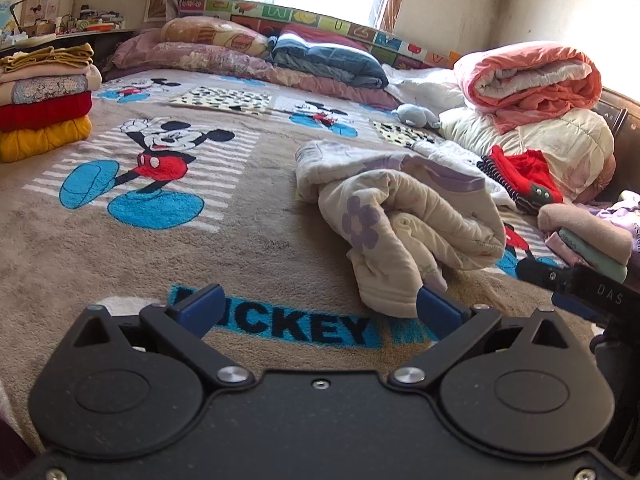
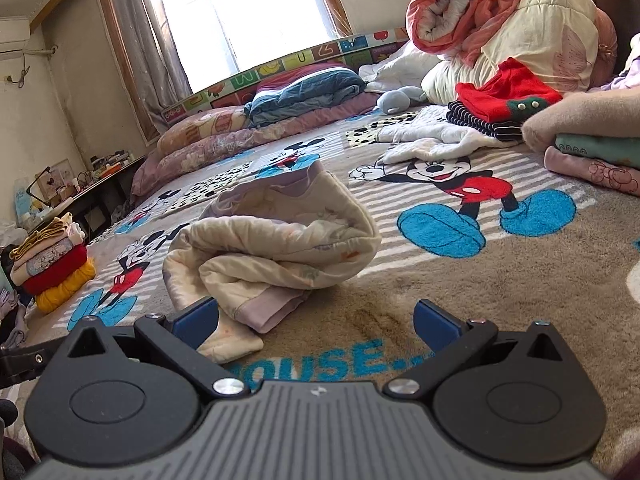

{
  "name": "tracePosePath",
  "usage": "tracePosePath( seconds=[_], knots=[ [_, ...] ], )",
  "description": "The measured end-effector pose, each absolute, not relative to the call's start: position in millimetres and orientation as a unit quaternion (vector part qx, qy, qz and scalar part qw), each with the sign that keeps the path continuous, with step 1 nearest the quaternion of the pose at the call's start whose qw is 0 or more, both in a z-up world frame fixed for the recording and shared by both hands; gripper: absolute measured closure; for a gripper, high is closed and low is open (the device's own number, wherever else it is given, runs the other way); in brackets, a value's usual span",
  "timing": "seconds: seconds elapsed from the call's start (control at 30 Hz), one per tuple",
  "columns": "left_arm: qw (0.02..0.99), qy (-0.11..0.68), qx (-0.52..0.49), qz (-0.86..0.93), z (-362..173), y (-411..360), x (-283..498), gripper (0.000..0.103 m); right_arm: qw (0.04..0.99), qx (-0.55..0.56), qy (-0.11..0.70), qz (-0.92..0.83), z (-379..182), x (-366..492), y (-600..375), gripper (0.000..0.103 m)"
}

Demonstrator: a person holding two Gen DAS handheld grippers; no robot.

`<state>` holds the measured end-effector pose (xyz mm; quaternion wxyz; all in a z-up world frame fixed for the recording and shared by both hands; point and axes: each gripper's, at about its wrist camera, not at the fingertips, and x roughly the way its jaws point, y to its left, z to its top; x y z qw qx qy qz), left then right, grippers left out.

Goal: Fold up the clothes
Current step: 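Grasp the garment's lavender-trimmed edge with the left gripper while the right gripper grasps another edge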

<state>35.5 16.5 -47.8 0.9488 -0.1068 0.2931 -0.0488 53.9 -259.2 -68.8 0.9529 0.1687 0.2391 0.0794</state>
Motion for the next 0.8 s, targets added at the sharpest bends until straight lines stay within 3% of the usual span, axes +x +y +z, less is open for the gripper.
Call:
tracePosePath(
  seconds=[0.13,0.53,0.63,0.8],
  knots=[
    [0.938,0.312,-0.131,-0.072,-57.1,28.0,46.0,0.000,0.958,0.156,0.229,0.079,-66.7,75.1,-263.9,0.000],
    [0.958,0.267,-0.104,-0.023,-47.2,48.6,86.9,0.003,0.957,0.188,0.186,0.120,-82.2,123.0,-290.8,0.000],
    [0.964,0.256,-0.074,-0.023,-41.7,44.6,106.3,0.010,0.953,0.201,0.188,0.126,-88.7,133.1,-297.8,0.000],
    [0.967,0.249,-0.014,-0.043,-34.5,29.4,141.1,0.030,0.948,0.215,0.190,0.139,-95.9,146.0,-302.2,0.000]
  ],
)
